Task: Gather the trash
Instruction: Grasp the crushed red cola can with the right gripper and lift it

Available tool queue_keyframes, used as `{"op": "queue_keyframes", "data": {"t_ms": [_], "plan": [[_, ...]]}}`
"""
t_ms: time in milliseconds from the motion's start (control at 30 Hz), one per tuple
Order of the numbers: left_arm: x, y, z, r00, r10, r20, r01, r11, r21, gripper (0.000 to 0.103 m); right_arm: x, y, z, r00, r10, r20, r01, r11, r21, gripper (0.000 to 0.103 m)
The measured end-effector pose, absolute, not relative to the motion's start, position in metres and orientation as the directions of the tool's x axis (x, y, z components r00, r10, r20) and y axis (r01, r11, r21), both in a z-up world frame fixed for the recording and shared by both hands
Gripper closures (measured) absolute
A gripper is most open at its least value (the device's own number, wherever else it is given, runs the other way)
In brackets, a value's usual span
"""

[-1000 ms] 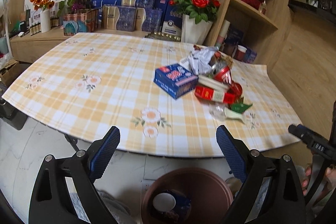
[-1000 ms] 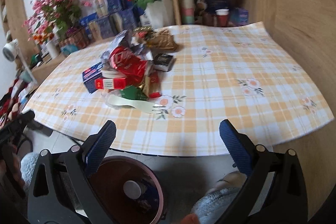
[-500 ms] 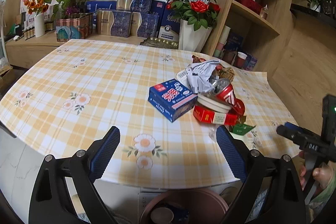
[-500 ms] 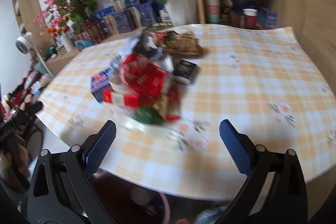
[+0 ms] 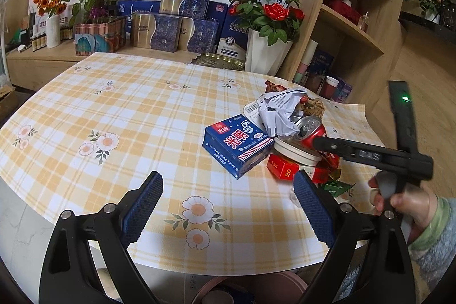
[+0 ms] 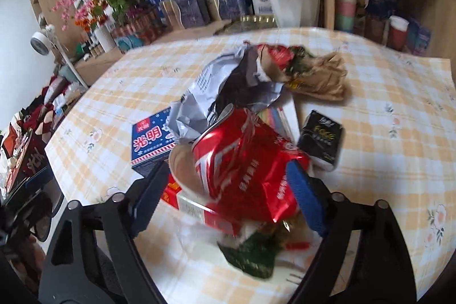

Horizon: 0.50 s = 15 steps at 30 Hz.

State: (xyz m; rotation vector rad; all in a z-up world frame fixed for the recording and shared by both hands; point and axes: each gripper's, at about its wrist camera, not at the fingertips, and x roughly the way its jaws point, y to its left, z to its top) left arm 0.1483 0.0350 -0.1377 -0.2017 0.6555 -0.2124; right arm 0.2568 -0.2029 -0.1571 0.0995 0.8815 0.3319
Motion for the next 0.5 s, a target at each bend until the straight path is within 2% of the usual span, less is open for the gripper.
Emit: {"op": "queue_keyframes", "data": {"t_ms": [100, 167, 367, 500], "plan": [[0.149, 0.037, -0.14, 0.769, -0.262, -0.583, 0.127, 0.956, -0.263, 0.012, 0.273, -0.199, -0.169, 0.531, 0.354, -0.77, -0.242, 0.934, 0.262, 0.034], [0.149, 0.037, -0.142, 0.767, -0.265, -0.584, 0.129, 0.956, -0.264, 0.012, 0.28, -0.198, -0.173, 0.517, 0.348, -0.782, -0.231, 0.936, 0.265, 0.036], [0.153, 0.033, -0.145, 0.759, -0.275, -0.59, 0.136, 0.953, -0.27, 0.012, 0.285, -0.198, -0.173, 0.496, 0.336, -0.801, -0.217, 0.941, 0.261, 0.038], [0.154, 0.027, -0.147, 0.753, -0.287, -0.592, 0.148, 0.951, -0.273, 0.012, 0.287, -0.189, -0.175, 0.499, 0.257, -0.828, -0.224, 0.961, 0.163, 0.039]]}}
